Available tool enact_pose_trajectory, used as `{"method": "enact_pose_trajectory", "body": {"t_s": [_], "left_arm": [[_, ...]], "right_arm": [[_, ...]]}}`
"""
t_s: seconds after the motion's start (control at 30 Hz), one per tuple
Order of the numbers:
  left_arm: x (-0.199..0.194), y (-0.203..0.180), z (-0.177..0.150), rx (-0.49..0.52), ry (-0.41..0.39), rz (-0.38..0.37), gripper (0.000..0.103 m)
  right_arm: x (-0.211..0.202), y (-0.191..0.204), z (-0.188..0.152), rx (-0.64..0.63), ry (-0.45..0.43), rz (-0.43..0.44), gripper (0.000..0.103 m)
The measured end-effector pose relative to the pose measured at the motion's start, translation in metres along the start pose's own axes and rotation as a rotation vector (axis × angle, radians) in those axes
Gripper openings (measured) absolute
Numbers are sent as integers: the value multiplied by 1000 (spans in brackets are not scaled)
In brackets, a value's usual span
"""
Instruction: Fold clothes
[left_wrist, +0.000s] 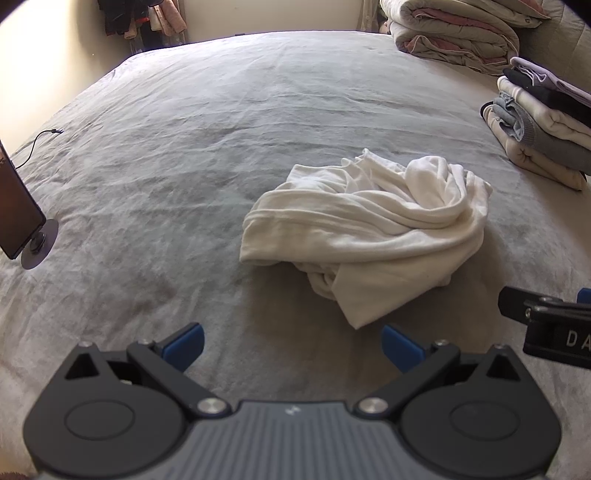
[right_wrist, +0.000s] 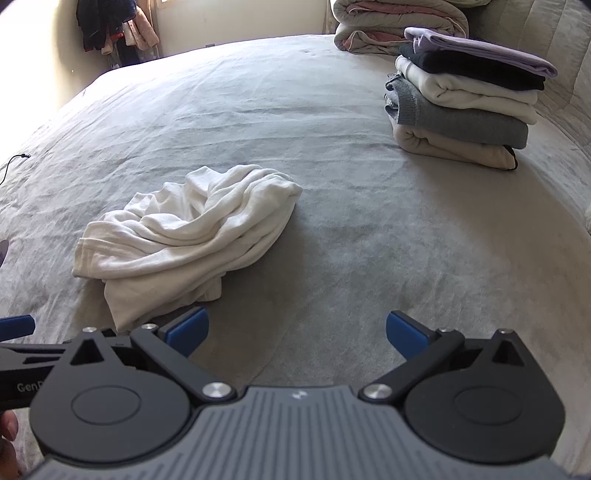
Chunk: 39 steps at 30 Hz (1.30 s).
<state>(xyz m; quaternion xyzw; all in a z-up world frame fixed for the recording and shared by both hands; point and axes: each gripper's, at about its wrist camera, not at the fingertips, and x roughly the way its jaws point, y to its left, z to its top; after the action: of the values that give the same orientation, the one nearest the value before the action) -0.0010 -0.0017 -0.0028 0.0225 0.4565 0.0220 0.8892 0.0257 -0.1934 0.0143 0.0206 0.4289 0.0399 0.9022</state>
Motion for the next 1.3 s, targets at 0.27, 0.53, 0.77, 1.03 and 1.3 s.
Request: {"method": "enact_pose_trajectory", "body": {"t_s": [0.27,0.53,0.77,1.03,1.3], "left_arm": [[-1,2,0,0,1,-2,102],[-1,2,0,1,1,2,102],[-1,2,0,2,0,4,102],[-2,2,1,1,0,7,102],[-1,2,1,1,1,9,102]], "right_arm": [[1,0,-1,-4,5,5,103],[2,1,-1,-6,11,5,103],[2,0,-2,-6,12,5,103],[3,0,-2,-9,16,6,103],[3,1,-2,-11,20,6,103]]}}
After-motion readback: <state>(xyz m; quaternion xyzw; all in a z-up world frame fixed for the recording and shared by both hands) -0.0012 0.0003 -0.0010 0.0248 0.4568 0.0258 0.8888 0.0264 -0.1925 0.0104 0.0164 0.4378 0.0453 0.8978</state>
